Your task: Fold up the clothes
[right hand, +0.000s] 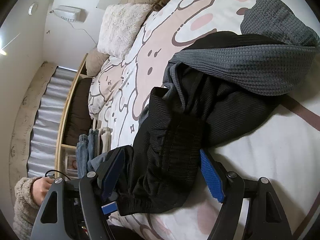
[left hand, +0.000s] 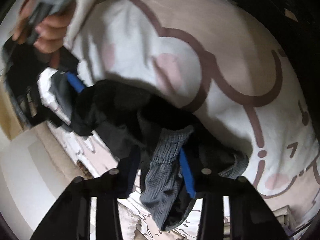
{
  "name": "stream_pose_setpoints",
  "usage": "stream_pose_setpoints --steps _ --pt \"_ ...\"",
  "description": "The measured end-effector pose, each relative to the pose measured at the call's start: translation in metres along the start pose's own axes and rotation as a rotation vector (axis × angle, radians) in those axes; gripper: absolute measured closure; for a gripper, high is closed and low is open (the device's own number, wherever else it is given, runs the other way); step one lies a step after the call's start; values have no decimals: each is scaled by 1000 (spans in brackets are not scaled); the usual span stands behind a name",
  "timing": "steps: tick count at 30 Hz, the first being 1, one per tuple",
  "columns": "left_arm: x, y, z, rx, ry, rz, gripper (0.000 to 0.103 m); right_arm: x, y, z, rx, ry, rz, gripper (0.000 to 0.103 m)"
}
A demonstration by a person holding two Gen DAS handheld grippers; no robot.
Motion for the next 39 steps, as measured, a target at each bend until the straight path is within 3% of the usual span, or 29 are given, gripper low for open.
stream_pose_setpoints --steps 3,6,9,13,15,17,19,24,27,33,35,39 --pt "19 -4 -8 -12 26 19 85 -1 0 0 -3 12 4 26" --pt "19 -4 -11 -32 117 19 87 0 2 0 -1 11 3 26" --pt "9 11 3 -78 375 -1 88 0 13 0 28 14 12 26" --pt "-47 28 49 -176 953 -73 88 -29 53 -2 150 150 12 26" --pt "-61 36 73 -210 1150 -113 88 -48 75 0 192 225 14 26" --pt "-73 52 100 -222 1339 -178 89 -65 95 3 226 303 52 26" --pt "-81 67 124 -224 1482 -245 89 -84 110 9 249 423 153 26" --pt "-99 103 152 -221 1631 -367 89 -124 115 40 253 833 465 26" --pt "-112 116 177 -215 1721 -407 89 -137 110 60 319 1013 621 26" --pt "-154 154 207 -123 1852 -518 89 -142 70 99 257 1171 724 26" --pt "-166 169 210 -79 1886 -540 89 -153 63 108 319 1236 816 26" --pt "-187 195 216 -15 1935 -576 89 -169 54 115 397 1134 748 26"
Point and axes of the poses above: each gripper's, at about its wrist camera, not at the fingertips, and y roughly against the way its jaws point, x to its right, z to its underside, the point moved 9 cm from there along -y, roughly the way its jaws point, and after that the axes turned 15 degrees about -z, right-handed, at the moved point
